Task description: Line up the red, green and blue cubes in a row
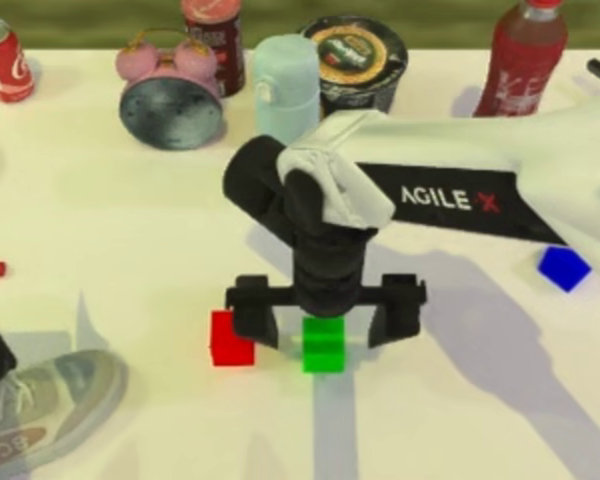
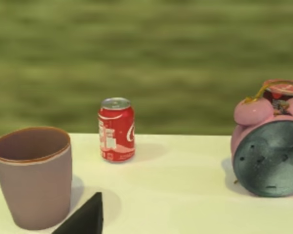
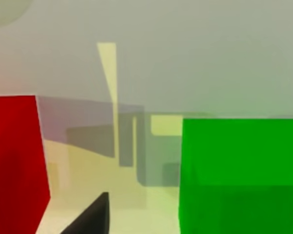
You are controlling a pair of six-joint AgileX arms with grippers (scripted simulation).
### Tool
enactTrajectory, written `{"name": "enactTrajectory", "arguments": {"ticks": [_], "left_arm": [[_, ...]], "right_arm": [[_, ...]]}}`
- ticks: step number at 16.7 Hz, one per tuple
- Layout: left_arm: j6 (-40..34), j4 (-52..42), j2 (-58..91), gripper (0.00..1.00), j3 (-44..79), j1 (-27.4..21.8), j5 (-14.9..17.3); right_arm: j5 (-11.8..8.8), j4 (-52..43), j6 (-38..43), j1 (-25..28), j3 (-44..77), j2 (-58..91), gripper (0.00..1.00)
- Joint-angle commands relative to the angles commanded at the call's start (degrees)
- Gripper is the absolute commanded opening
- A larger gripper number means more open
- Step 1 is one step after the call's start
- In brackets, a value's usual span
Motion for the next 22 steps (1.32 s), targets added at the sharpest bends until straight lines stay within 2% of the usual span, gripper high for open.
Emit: {"name": "enactTrajectory", "arguments": {"ticks": [3,9,15,18,22], "left_arm": [[0.0,0.0,0.0,1.00,0.0,0.0,0.0],[0.0,0.0,0.0,1.00,0.0,0.0,0.0],[0.0,0.0,0.0,1.00,0.0,0.0,0.0],[0.0,0.0,0.0,1.00,0.0,0.0,0.0],[0.0,0.0,0.0,1.00,0.0,0.0,0.0]], "right_arm": [[0.0,-2.4,0.1,0.2,2.0,-0.6,1.00],[0.0,-13.3,0.0,0.6,9.3,-3.8,1.00],[0.0,-13.4,-0.7,-0.1,9.4,-3.8,1.00],[0.0,-13.1,-6.0,-2.8,8.9,-3.9,1.00],[-0.1,-12.1,-20.6,-9.9,6.8,-4.6,1.00]]}}
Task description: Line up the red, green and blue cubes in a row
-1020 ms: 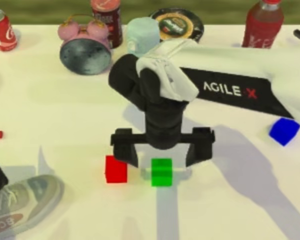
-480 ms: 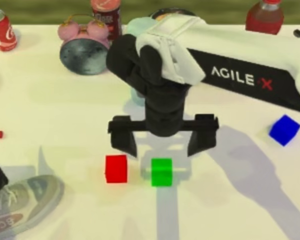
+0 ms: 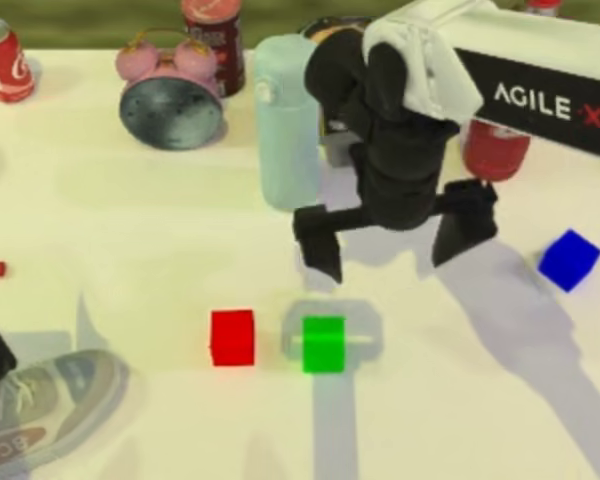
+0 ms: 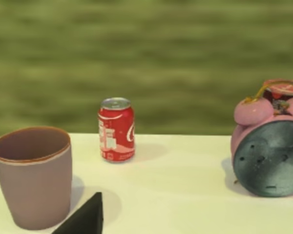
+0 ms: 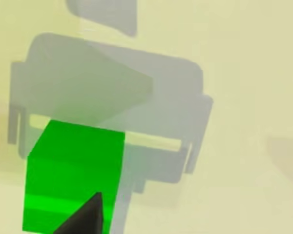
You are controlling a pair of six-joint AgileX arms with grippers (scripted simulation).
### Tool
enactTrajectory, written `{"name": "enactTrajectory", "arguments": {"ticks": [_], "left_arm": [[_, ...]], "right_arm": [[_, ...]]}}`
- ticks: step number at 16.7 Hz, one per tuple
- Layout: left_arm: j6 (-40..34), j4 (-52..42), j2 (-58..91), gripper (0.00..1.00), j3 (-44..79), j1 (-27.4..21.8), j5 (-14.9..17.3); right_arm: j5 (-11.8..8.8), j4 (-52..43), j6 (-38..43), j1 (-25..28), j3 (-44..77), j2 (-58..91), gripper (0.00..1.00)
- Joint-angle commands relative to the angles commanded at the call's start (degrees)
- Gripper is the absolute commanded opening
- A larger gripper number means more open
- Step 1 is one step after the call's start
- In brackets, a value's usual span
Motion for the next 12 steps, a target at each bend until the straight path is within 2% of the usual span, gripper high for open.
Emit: {"name": "enactTrajectory", "arguments": {"ticks": [8,12], "left_arm": [[0.0,0.0,0.0,1.00,0.0,0.0,0.0],[0.0,0.0,0.0,1.00,0.0,0.0,0.0]], "right_arm": [[-0.2,2.7,-42.4,-18.6,-7.2,-2.6,1.00],[-0.3,4.5,-55.6,-25.6,-9.8,-4.6,1.00]]}}
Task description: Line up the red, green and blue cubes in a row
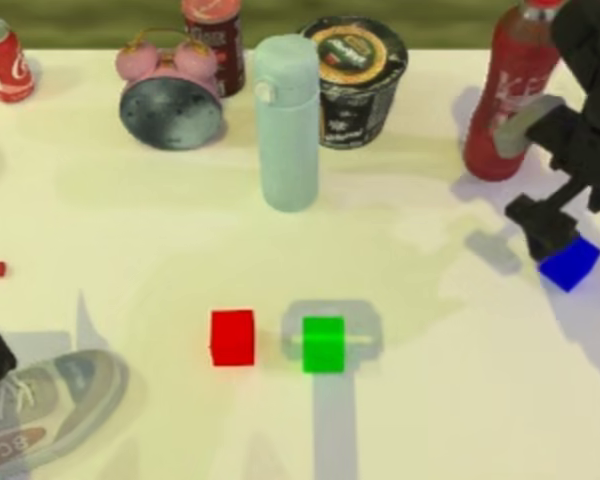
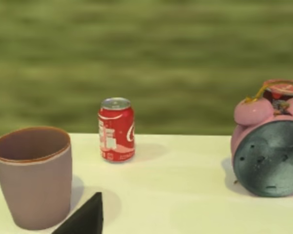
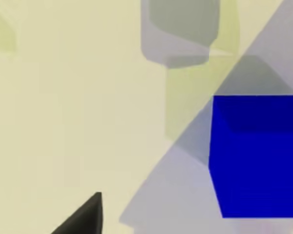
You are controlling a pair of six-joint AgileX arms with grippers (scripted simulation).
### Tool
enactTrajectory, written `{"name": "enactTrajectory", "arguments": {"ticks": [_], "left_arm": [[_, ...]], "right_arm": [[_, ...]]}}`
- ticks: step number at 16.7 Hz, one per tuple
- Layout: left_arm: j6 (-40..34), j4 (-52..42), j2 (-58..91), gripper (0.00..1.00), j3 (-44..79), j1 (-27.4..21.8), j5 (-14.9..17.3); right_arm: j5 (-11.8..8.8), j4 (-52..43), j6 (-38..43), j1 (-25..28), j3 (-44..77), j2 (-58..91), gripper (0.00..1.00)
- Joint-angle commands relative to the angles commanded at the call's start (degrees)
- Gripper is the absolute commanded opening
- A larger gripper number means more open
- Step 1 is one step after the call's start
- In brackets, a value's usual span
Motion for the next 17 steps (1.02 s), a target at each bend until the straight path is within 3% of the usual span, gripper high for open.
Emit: {"name": "enactTrajectory", "arguments": {"ticks": [9,17], "left_arm": [[0.0,0.0,0.0,1.00,0.0,0.0,0.0],[0.0,0.0,0.0,1.00,0.0,0.0,0.0]], "right_arm": [[-0.1,1.7,-3.5,-2.1,-1.2,-0.4,1.00],[0.0,17.2,-3.4,-2.2,-9.9,6.2,1.00]]}}
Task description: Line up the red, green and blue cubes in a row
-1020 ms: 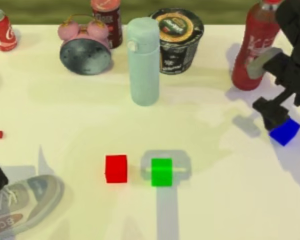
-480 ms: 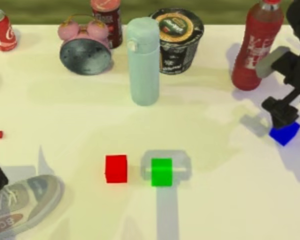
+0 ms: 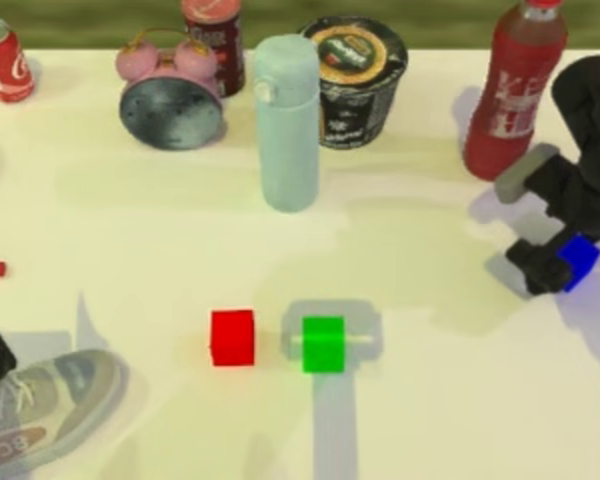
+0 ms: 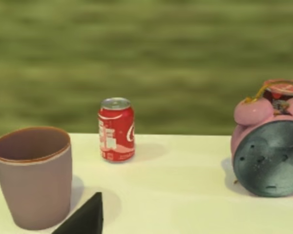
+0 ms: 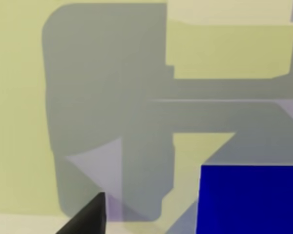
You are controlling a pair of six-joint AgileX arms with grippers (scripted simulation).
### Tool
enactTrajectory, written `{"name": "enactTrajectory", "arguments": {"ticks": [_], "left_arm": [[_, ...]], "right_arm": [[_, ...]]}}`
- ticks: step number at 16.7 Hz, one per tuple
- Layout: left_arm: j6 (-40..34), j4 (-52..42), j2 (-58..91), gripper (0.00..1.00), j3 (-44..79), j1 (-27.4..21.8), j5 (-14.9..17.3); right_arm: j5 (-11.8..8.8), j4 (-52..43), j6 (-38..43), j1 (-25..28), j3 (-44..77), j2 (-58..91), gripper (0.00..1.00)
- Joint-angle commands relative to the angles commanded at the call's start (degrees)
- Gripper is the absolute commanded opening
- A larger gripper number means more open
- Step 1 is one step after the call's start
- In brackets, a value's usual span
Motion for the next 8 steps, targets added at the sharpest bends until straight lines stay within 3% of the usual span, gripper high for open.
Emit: {"name": "enactTrajectory", "arguments": {"ticks": [5,8], "left_arm": [[0.0,0.0,0.0,1.00,0.0,0.0,0.0],[0.0,0.0,0.0,1.00,0.0,0.0,0.0]], "right_arm": [[0.0,0.9,0.0,0.0,-0.6,0.4,1.00],[0.0,0.9,0.0,0.0,-0.6,0.4,0.77]]}}
